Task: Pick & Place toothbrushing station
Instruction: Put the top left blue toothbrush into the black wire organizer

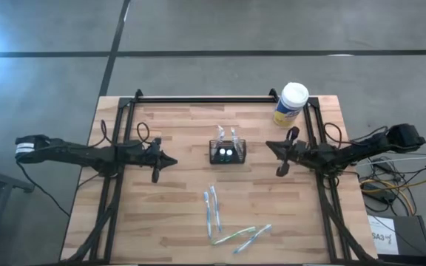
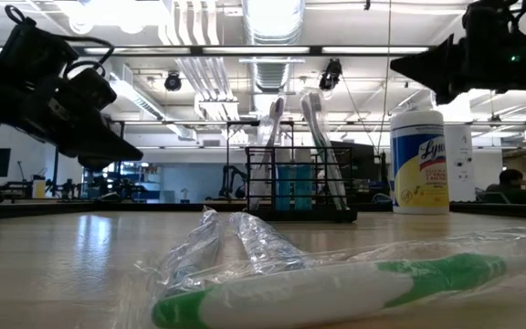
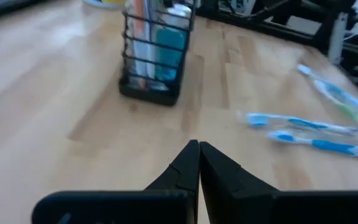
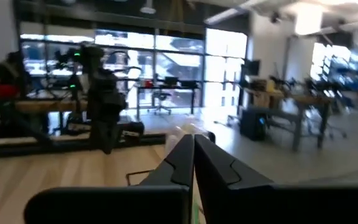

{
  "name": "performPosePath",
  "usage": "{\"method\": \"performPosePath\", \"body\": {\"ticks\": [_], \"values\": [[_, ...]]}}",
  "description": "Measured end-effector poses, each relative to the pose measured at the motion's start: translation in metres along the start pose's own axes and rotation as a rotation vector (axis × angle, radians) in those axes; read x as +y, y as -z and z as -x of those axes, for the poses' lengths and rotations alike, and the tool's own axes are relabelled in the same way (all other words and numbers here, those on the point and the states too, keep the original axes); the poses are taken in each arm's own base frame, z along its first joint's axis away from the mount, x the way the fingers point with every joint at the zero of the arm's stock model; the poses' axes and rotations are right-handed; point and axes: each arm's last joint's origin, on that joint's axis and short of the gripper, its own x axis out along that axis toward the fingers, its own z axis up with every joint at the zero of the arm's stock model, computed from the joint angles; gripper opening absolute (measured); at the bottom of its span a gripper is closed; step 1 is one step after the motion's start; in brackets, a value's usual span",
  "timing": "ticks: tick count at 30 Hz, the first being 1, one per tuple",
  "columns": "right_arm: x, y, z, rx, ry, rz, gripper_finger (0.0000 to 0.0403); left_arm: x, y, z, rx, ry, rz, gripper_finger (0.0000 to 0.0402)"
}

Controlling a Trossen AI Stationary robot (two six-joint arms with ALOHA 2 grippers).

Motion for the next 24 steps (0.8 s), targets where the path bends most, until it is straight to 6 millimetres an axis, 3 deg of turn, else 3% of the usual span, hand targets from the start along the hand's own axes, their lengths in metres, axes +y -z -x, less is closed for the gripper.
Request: {"method": "performPosePath", "body": {"ticks": [6, 12, 16, 24], "values": [[0.002, -0.008, 0.003, -0.078, -0.14, 0.105, 0.0008, -0.019, 0.005, -0.001, 0.052, 0.113, 0.072, 0.0005], [0.0, -0.01, 0.006, -0.065, -0.147, 0.115, 0.0008, -0.07, -0.014, -0.003, 0.054, -0.003, 0.025, 0.0003], [-0.002, -0.011, 0.011, -0.039, -0.152, 0.12, 0.0008, -0.103, -0.03, -0.004, 0.076, -0.051, 0.086, 0.0004], [-0.007, -0.017, 0.025, 0.015, -0.252, 0.035, 0.0008, -0.142, -0.05, -0.041, 0.146, -0.104, 0.251, 0.0005]]}}
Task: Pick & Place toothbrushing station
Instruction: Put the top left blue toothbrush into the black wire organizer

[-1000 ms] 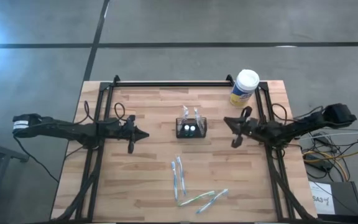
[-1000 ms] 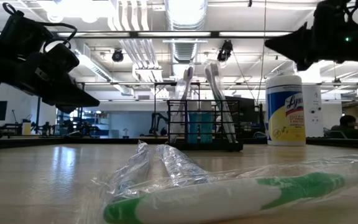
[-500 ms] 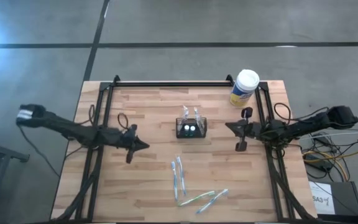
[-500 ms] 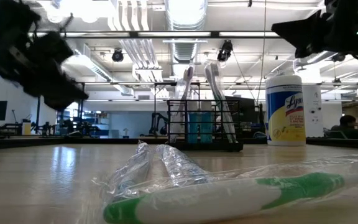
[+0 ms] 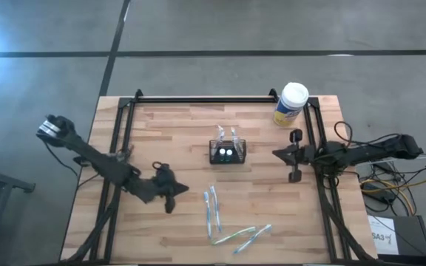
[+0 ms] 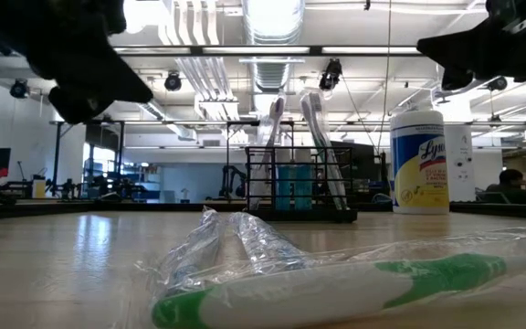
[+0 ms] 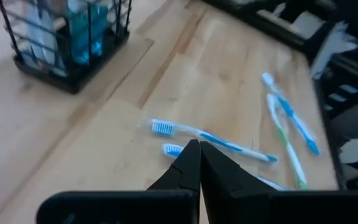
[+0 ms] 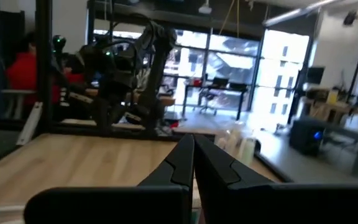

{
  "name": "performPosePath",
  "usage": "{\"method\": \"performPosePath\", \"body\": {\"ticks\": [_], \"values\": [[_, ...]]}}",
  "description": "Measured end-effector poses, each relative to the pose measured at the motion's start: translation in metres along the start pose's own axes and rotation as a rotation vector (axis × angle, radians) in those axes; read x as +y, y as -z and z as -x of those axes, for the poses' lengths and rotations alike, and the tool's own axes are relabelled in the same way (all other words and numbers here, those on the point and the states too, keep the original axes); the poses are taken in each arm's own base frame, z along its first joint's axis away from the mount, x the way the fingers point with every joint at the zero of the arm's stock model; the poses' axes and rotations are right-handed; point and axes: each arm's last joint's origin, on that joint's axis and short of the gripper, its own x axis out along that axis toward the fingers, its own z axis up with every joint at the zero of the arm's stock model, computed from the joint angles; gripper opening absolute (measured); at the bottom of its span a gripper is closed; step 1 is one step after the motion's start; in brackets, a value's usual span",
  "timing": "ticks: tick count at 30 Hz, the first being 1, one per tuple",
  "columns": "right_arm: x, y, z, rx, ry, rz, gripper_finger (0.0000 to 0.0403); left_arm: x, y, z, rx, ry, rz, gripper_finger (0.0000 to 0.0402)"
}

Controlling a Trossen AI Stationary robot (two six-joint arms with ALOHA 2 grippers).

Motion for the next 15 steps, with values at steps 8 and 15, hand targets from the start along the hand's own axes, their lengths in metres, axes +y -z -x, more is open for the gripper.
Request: {"method": "performPosePath", "body": {"ticks": [8, 15], "values": [[-0.004, -0.007, 0.016, 0.128, -0.017, -0.07, 0.0008, -0.032, -0.002, -0.044, 0.15, -0.167, 0.123, 0.0006], [-0.006, -0.006, 0.023, 0.122, -0.018, -0.052, 0.0008, -0.051, 0.0, -0.085, 0.271, -0.259, 0.243, 0.0068]]}}
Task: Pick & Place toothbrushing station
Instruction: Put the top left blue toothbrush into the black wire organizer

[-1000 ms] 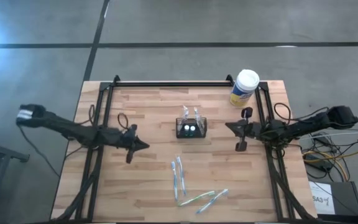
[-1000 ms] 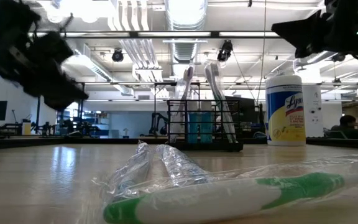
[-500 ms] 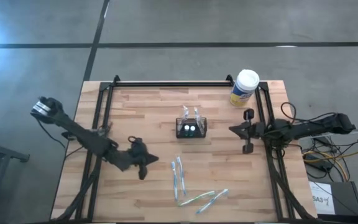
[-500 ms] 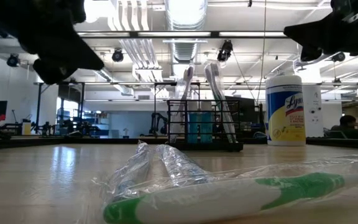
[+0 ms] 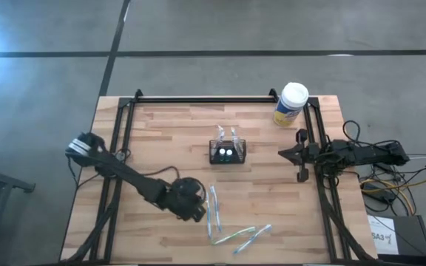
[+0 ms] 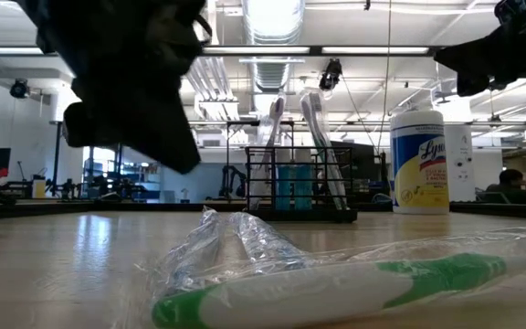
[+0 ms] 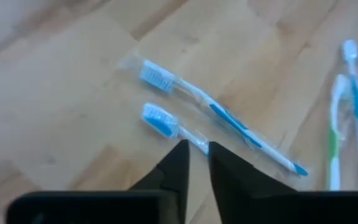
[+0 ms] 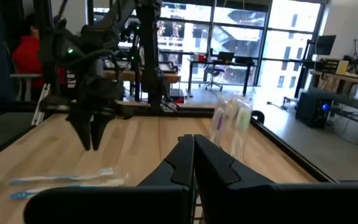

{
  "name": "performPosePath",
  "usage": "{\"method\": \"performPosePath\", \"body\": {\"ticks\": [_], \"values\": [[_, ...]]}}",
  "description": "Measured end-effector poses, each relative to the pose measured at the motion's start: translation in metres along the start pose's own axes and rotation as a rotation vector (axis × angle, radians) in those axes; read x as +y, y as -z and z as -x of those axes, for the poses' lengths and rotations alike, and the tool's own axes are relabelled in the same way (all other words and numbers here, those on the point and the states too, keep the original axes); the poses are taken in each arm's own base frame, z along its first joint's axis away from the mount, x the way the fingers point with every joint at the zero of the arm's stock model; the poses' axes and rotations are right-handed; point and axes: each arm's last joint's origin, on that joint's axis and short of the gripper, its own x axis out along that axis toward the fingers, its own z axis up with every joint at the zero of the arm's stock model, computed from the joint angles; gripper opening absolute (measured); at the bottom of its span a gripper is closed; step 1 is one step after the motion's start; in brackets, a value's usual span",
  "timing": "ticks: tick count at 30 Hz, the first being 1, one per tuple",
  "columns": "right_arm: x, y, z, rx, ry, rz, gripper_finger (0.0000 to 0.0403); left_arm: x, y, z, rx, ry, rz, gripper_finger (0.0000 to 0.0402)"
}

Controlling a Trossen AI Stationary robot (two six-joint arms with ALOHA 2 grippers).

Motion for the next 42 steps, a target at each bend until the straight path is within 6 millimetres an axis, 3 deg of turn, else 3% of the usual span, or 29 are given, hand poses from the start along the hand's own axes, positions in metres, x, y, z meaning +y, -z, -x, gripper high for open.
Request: {"method": "performPosePath", "body": {"ticks": [6, 11, 17, 28, 32, 39, 42], "values": [[0.0, 0.002, -0.001, 0.025, -0.001, 0.005, 0.0008, -0.016, -0.001, -0.027, 0.16, -0.068, 0.051, 0.0149], [0.0, 0.003, -0.001, 0.034, -0.002, 0.008, 0.0008, -0.024, -0.017, -0.043, 0.201, -0.125, 0.072, 0.0211], [0.001, 0.004, -0.002, 0.041, -0.002, 0.005, 0.0008, -0.026, -0.027, -0.057, 0.255, -0.225, 0.063, 0.0233], [0.0, 0.004, -0.002, 0.042, -0.001, 0.002, 0.0008, -0.016, -0.026, -0.065, 0.352, -0.307, -0.027, 0.0192], [0.0, 0.004, -0.002, 0.041, 0.0, 0.001, 0.0008, -0.014, -0.026, -0.064, 0.366, -0.309, -0.088, 0.0145], [0.0, 0.004, -0.002, 0.043, 0.0, 0.001, 0.0008, -0.013, -0.029, -0.06, 0.393, -0.29, -0.229, 0.0021], [0.001, 0.004, -0.002, 0.043, 0.0, 0.002, 0.0008, -0.009, -0.037, -0.049, 0.412, -0.29, -0.268, 0.0013]]}}
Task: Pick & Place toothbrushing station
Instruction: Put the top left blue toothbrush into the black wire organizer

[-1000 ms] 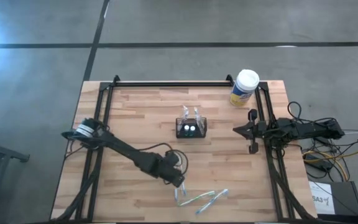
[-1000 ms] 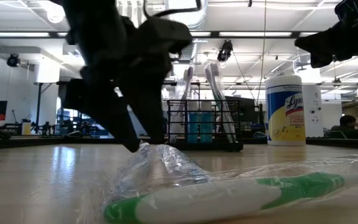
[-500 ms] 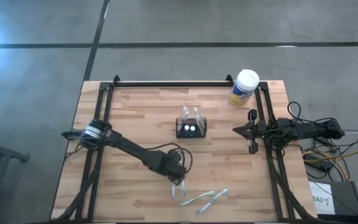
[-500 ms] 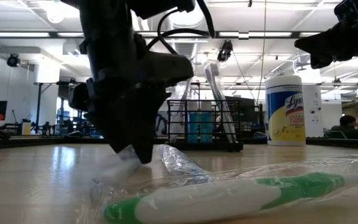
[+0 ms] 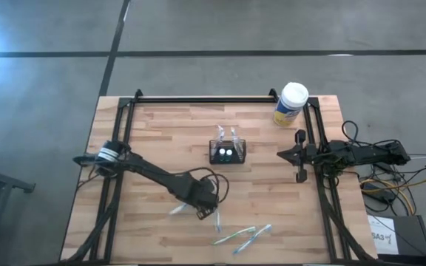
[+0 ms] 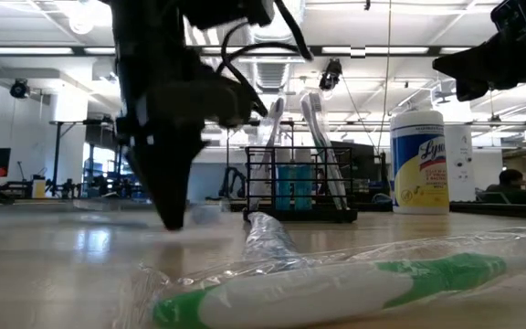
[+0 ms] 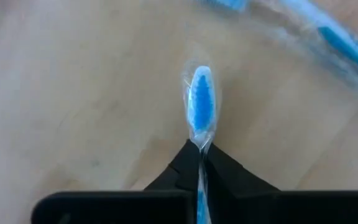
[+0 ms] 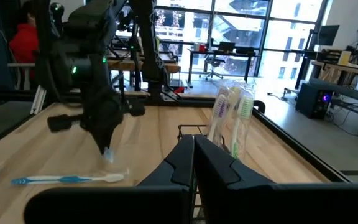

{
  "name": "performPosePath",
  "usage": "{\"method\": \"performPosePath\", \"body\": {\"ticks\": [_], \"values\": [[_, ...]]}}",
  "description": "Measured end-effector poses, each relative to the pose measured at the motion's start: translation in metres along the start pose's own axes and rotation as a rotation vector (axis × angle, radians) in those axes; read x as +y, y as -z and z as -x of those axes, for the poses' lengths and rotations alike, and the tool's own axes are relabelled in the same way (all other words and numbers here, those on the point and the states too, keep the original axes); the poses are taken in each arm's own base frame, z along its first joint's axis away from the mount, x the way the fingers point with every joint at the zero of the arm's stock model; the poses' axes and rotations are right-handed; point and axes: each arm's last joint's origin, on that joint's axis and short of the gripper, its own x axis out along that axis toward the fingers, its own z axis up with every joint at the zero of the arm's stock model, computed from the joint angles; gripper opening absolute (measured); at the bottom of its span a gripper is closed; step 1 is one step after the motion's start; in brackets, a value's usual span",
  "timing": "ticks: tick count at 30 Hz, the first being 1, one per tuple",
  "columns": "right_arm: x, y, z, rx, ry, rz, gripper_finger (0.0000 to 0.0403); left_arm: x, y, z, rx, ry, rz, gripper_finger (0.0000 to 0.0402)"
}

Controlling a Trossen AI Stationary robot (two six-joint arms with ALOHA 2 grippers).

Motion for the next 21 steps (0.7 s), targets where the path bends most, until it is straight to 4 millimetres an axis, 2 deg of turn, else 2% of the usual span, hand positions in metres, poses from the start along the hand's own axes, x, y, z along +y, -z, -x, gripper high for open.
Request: {"method": "performPosePath", "body": {"ticks": [5, 7, 12, 16, 18, 21], "values": [[0.0, 0.0, 0.0, 0.002, 0.001, 0.0, 0.0008, 0.013, -0.008, 0.043, -0.086, 0.04, -0.063, 0.0014], [0.0, 0.0, -0.001, 0.006, 0.001, 0.001, 0.0008, 0.017, -0.01, 0.063, -0.175, 0.044, -0.11, 0.0007], [0.0, 0.0, -0.001, 0.007, 0.001, 0.002, 0.0008, 0.028, -0.016, 0.126, -0.538, 0.044, -0.276, 0.0005], [0.0, 0.001, -0.001, 0.011, 0.001, 0.002, 0.0008, 0.034, -0.018, 0.165, -0.869, 0.123, -0.501, 0.0002], [0.0, 0.001, -0.001, 0.011, 0.001, 0.002, 0.0008, 0.042, -0.016, 0.176, -1.02, 0.114, -0.592, 0.0003], [0.0, 0.001, -0.001, 0.01, 0.002, 0.002, 0.0008, 0.062, -0.017, 0.18, -1.161, 0.114, -0.547, 0.0002]]}}
